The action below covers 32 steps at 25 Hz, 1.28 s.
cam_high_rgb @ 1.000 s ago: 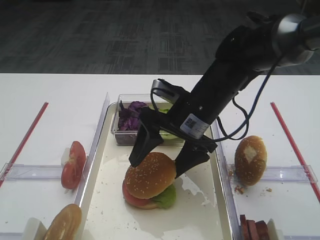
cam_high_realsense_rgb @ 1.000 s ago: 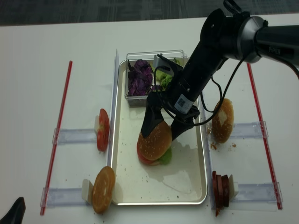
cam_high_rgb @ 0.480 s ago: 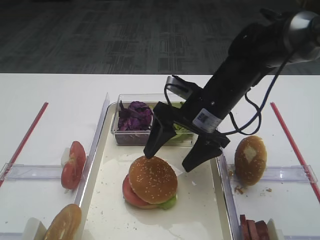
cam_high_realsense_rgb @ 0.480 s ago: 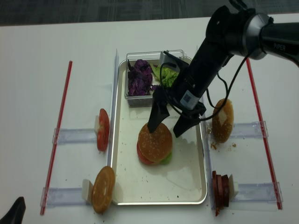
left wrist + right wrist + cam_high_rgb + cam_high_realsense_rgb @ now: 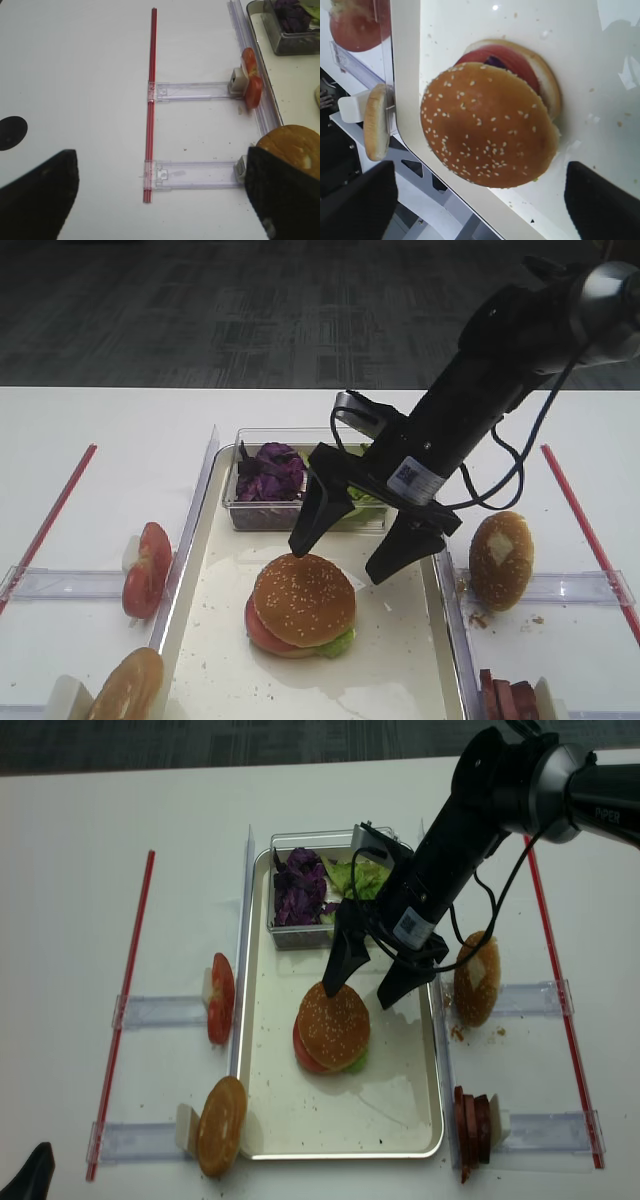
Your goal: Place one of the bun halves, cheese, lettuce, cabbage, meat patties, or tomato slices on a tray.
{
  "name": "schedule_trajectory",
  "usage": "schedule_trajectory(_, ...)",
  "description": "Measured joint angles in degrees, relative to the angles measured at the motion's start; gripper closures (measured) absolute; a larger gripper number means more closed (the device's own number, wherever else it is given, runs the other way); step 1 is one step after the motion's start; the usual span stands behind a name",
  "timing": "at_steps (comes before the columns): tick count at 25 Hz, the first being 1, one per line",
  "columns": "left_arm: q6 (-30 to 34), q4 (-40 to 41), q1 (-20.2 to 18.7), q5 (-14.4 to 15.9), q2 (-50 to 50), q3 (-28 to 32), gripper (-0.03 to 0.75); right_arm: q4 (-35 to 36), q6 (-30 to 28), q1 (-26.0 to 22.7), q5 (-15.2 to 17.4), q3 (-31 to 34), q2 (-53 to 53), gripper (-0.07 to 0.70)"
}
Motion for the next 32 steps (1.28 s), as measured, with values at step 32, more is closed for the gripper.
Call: schedule_trajectory(32,0.0,0.0,0.0,0.0,0.0,0.0,0.097,-0.8,4.4,0.0,1.2,0.0,-17.6,-0.055)
